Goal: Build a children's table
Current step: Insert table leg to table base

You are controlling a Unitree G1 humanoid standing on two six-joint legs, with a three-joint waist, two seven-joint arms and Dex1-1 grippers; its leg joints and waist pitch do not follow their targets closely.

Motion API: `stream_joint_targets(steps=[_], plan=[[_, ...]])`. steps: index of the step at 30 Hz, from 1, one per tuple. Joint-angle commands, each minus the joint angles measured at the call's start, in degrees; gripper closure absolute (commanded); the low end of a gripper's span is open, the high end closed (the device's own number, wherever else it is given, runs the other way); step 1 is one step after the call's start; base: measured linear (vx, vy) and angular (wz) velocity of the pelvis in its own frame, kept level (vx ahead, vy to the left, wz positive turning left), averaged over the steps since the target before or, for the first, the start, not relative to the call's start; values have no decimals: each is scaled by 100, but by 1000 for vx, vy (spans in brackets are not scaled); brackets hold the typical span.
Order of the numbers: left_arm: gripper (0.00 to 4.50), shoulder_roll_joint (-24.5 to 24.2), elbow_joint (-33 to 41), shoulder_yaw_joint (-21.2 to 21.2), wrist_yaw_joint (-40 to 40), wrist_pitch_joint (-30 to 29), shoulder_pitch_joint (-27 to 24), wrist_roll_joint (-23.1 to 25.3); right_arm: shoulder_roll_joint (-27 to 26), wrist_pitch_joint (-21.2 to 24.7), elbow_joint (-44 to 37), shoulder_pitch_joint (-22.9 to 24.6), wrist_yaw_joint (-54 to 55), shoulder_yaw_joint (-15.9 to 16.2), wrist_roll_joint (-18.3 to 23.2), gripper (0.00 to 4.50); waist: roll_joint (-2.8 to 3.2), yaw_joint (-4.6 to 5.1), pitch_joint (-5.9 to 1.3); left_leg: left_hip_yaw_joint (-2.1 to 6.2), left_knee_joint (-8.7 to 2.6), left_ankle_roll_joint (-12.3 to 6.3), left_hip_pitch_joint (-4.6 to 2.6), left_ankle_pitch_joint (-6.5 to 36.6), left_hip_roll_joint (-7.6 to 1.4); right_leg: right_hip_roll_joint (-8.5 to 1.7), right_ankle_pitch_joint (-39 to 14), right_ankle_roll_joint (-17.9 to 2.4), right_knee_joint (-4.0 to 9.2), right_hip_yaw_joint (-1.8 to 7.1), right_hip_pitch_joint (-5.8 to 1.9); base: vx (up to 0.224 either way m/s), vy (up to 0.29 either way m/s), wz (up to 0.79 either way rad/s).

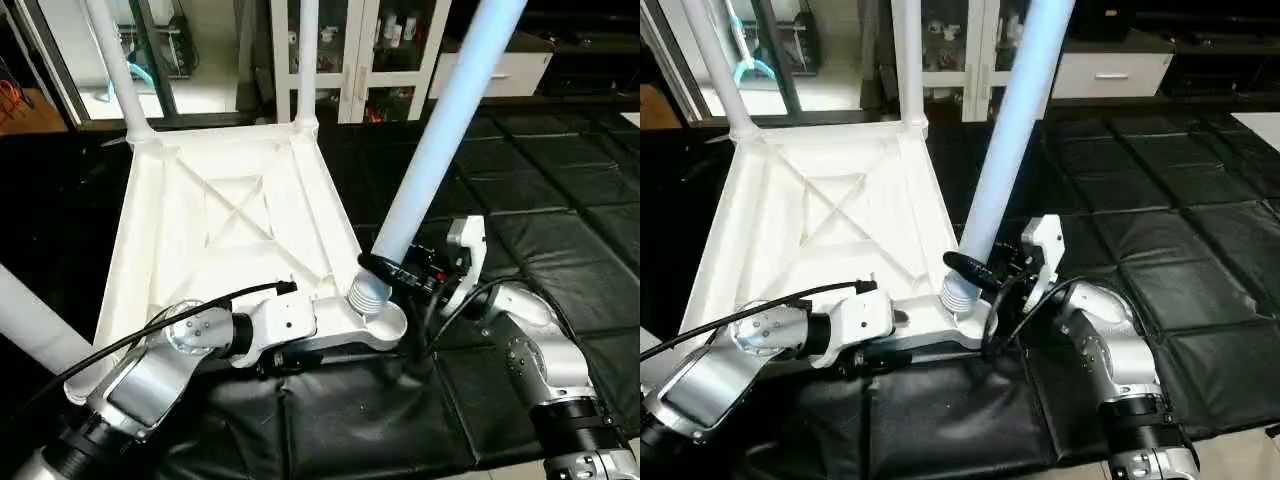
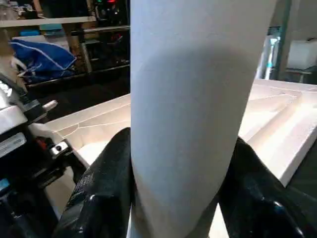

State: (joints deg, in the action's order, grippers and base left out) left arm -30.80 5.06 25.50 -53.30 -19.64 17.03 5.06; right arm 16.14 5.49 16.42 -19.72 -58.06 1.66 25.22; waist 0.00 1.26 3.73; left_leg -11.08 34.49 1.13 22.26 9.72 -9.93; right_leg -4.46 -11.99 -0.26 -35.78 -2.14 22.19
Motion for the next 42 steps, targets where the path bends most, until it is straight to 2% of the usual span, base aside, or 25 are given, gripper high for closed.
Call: stream_joint_targets(steps=[1,2,5,9,10,13,15,20,22,25,31,36,42], plan=[[171,-28,-134,-91,17,-32,-40,-14,34,-97,19,-79,-133,-45,97,264,-44,24,-316,147,-441,-147,-127,1672,-312,-302,-1352,-1209,505,228,-114,0,0,0],[197,-26,-143,-96,13,-20,-38,-11,30,-105,37,-85,-160,-45,99,264,-42,22,-310,146,-445,-147,-130,1694,-313,-304,-1384,-1209,512,229,-108,0,0,0],[210,-84,-196,-138,-63,28,-45,-48,64,-185,19,-51,-334,44,47,264,-58,23,-295,151,-452,-114,-134,1817,-319,-314,-1621,-1160,529,230,-98,0,0,0],[249,-258,-178,-137,-221,93,-104,-108,202,-387,-27,60,-600,141,-85,264,-67,36,-268,175,-480,18,-139,2088,-326,-312,-1961,-1058,551,232,-72,0,0,0],[256,-273,-167,-142,-229,94,-115,-114,227,-419,-37,76,-625,139,-109,264,-56,33,-267,175,-481,35,-144,2111,-327,-312,-1967,-1058,552,234,-64,0,0,0],[295,-369,-185,-123,-280,147,-152,-86,290,-451,-71,122,-651,78,-139,264,-76,46,-260,176,-486,59,-148,2209,-324,-312,-1997,-1054,565,239,-59,0,0,0],[300,-410,-234,-117,-282,192,-158,-44,323,-454,-99,145,-683,44,-120,264,-71,50,-261,178,-489,71,-149,2229,-326,-314,-2015,-1055,566,243,-57,0,0,0],[345,-447,-274,-102,-293,228,-145,-47,372,-501,-114,167,-730,32,-97,264,-81,50,-262,178,-489,96,-164,2297,-330,-316,-2106,-1043,574,247,-41,0,0,0],[378,-440,-271,-102,-309,222,-147,-84,387,-531,-120,174,-749,28,-97,264,-88,48,-266,175,-487,85,-159,2271,-330,-320,-2083,-1052,575,248,-44,0,0,0],[388,-425,-281,-113,-330,264,-160,-117,394,-551,-107,169,-758,25,-101,264,-90,49,-261,173,-486,84,-159,2293,-328,-324,-2161,-1044,584,251,-36,0,0,0],[439,-462,-327,-128,-339,383,-252,-140,408,-665,103,159,-808,37,-156,264,-95,51,-255,177,-491,109,-161,2370,-331,-324,-2254,-1015,591,253,-21,0,0,0],[450,-465,-338,-177,-346,393,-299,-193,381,-698,238,157,-793,40,-177,264,-124,61,-226,186,-494,110,-157,2447,-325,-336,-2535,-924,621,258,-6,0,0,0],[450,-344,-388,-332,-315,433,-383,-437,331,-673,260,183,-762,10,-138,264,-119,87,-217,199,-504,121,-152,2514,-322,-335,-2688,-881,634,253,7,0,0,0]])
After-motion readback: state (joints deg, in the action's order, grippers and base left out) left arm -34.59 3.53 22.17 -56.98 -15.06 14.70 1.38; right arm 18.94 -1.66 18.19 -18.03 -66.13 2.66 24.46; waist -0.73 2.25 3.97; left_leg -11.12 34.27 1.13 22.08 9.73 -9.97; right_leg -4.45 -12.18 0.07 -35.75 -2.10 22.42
